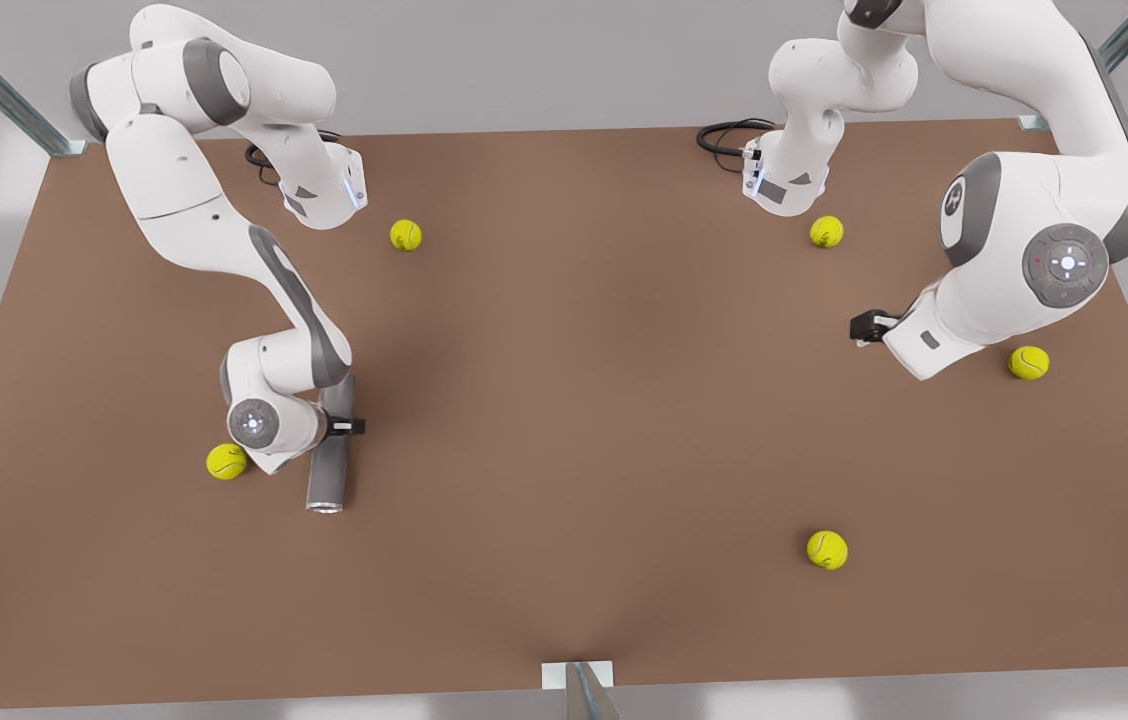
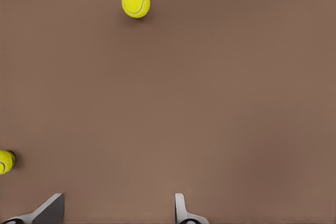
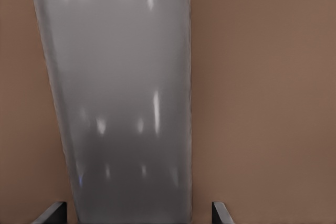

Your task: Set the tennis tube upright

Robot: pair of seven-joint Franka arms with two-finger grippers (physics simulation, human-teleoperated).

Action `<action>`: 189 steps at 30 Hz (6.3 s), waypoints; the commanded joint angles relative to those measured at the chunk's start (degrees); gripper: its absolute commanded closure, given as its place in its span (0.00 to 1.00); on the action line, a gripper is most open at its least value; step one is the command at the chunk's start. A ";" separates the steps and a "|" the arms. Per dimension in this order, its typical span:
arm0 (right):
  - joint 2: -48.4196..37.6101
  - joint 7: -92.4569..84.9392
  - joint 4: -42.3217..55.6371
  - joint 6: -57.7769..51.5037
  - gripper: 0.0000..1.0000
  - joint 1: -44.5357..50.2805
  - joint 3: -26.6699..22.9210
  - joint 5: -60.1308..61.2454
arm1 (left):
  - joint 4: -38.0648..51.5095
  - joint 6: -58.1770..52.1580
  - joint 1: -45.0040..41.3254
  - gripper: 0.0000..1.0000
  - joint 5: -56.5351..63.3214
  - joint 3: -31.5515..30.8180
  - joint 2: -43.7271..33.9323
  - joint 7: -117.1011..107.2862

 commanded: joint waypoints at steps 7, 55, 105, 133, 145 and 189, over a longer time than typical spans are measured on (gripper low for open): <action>1.58 0.00 0.00 1.05 0.00 -0.09 0.00 0.00 | -0.09 -0.36 -0.09 0.00 -0.01 0.00 0.00 0.00; -0.17 -20.12 10.90 -2.28 0.24 4.74 7.73 -9.14 | -0.35 0.16 0.97 0.00 -0.10 0.00 0.79 0.00; -23.73 -20.57 11.78 -16.44 0.00 -3.33 4.39 1.23 | -1.40 32.42 -0.27 0.00 -54.76 -0.44 27.15 -9.50; -23.82 -10.37 25.75 -34.63 0.00 -4.48 4.13 1.14 | -18.63 42.26 5.62 0.00 -75.07 -7.03 30.23 24.61; -20.74 -10.55 30.15 -33.93 0.00 -5.27 3.78 -1.05 | -12.57 43.49 5.80 0.00 -76.04 -6.94 33.13 26.10; -21.00 -10.55 34.01 -39.73 0.00 -6.94 3.60 -4.04 | -6.85 45.78 5.45 0.40 -76.48 -12.48 39.11 25.22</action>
